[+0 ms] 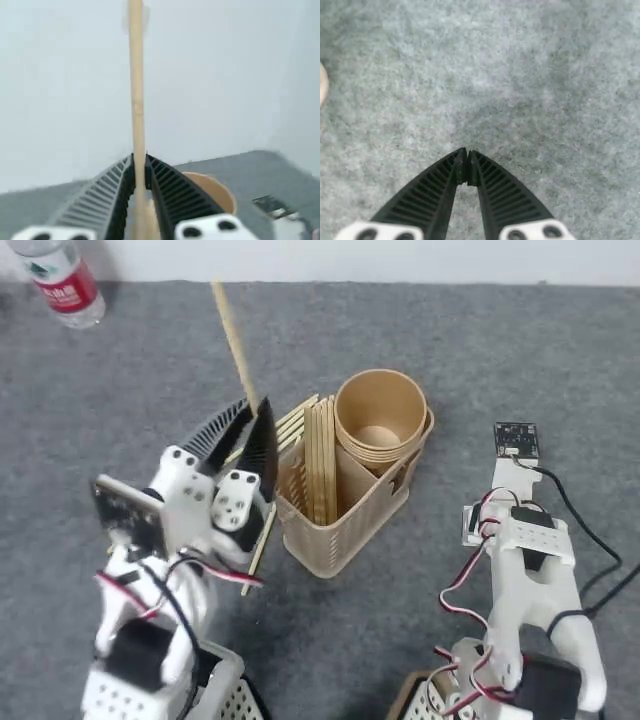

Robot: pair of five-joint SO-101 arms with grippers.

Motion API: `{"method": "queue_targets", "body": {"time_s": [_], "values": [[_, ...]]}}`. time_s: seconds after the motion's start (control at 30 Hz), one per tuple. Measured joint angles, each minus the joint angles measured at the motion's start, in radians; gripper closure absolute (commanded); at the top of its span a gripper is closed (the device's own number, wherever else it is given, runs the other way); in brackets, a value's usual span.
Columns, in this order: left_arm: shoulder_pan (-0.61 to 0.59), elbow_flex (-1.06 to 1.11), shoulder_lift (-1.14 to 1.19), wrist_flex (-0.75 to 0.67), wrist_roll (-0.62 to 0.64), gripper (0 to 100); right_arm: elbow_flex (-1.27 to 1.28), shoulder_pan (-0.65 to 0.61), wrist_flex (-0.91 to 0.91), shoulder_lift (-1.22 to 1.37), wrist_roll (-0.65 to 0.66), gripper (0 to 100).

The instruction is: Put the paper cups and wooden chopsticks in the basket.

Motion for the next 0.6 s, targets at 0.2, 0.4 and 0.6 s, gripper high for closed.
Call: {"method": "queue_targets", "body": {"time_s": [0.2, 0.4, 0.6], "values": [[0.0, 0.181, 0.006, -0.153, 0.123, 99, 0.0, 0.0, 0.0, 0.0, 0.0, 99.1], [0.021, 0.221, 0.006, -0.078, 0.121, 99, 0.0, 0.0, 0.0, 0.0, 0.0, 99.1], [0.026, 0.255, 0.006, -0.057, 0.048, 99, 0.0, 0.0, 0.0, 0.0, 0.0, 99.1]]}}
